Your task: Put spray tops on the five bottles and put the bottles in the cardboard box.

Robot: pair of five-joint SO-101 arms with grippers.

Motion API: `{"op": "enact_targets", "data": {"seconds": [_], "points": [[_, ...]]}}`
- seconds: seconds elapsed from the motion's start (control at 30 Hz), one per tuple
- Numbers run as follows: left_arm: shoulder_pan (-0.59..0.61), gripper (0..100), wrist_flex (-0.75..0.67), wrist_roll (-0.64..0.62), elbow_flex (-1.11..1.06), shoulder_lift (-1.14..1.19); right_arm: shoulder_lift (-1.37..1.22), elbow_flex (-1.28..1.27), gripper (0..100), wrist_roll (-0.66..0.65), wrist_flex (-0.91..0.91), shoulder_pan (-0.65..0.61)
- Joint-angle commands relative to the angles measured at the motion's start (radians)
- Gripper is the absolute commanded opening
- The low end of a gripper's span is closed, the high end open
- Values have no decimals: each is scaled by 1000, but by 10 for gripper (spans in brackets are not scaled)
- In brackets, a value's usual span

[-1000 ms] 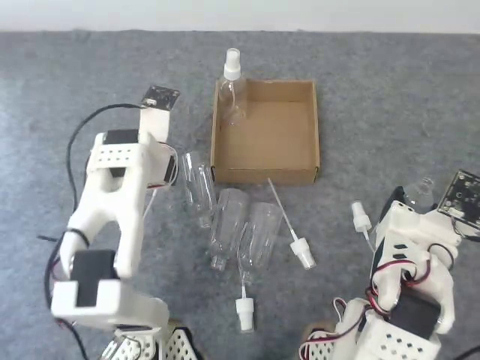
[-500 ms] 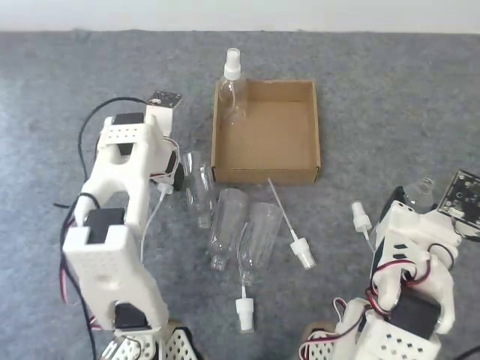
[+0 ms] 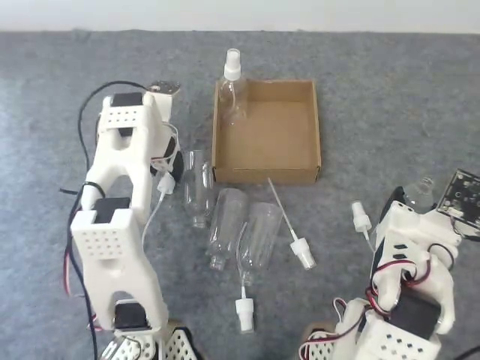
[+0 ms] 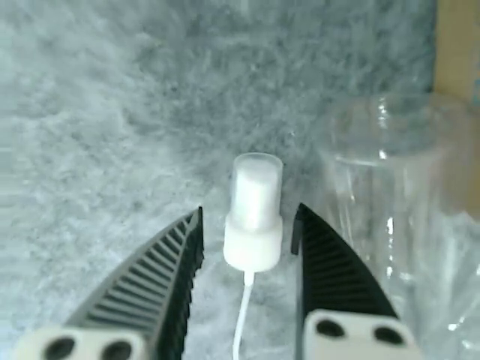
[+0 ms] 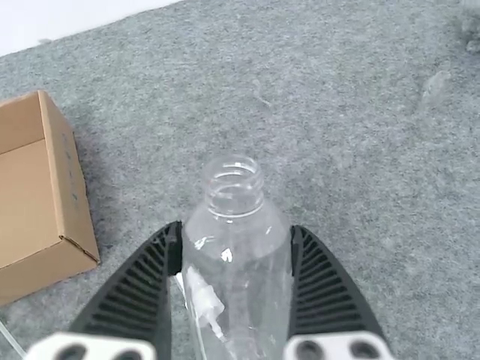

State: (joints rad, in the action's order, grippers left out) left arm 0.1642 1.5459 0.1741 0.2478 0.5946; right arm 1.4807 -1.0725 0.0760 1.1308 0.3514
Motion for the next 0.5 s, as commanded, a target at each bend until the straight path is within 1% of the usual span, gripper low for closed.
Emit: {"op": "enact_targets", "data": {"seconds": [0.0,0.27,0.37,0.47], "points": [[-2,178,97,66,148,44,13,11,51,-15,-25,4],[-2,171,198,104,343,229,13,9,51,-17,-24,4],[0,122,207,104,394,265,13,9,51,-17,-24,4],[-5,80,207,103,400,273,13,9,51,-17,-24,4]]}}
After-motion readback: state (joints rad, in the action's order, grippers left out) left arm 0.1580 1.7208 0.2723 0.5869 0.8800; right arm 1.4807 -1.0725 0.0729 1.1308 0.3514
